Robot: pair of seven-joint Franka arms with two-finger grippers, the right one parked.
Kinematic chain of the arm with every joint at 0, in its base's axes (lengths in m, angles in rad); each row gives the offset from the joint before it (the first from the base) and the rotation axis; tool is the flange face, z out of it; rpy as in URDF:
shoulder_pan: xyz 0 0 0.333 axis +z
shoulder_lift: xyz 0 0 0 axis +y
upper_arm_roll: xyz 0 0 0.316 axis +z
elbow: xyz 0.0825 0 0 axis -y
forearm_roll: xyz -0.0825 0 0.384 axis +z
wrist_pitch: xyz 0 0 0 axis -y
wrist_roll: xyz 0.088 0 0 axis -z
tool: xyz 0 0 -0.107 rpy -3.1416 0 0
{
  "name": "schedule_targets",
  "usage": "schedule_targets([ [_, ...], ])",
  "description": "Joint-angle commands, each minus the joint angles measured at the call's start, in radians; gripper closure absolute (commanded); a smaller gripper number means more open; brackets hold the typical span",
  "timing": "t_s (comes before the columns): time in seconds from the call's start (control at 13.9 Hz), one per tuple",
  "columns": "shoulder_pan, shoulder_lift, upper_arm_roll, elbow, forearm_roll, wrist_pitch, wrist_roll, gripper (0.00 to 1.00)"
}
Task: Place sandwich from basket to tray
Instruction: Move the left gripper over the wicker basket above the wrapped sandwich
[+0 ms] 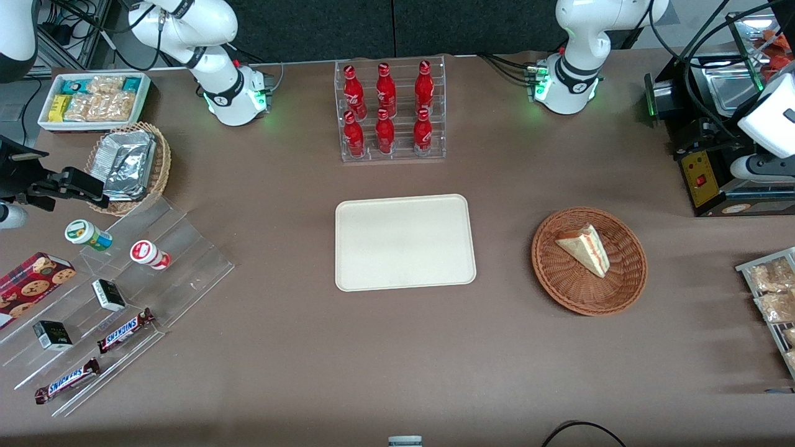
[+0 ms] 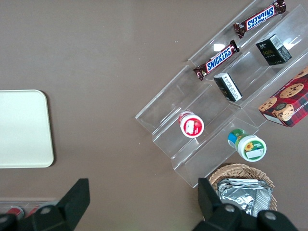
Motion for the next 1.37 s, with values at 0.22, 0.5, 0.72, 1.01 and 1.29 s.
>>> schedule_targets([
  [0.22,-0.004,0.0,0.003,-0.017,-0.006,-0.018,0.012,0.0],
  [0.5,-0.007,-0.009,0.004,-0.124,0.003,0.049,-0.052,0.0],
  [0.72,-0.007,-0.028,0.004,-0.213,0.005,0.129,-0.081,0.0],
  [1.01,-0.007,-0.049,0.004,-0.343,0.003,0.259,-0.213,0.0],
  [1.29,-0.051,-0.071,0.001,-0.539,0.002,0.48,-0.416,0.0],
])
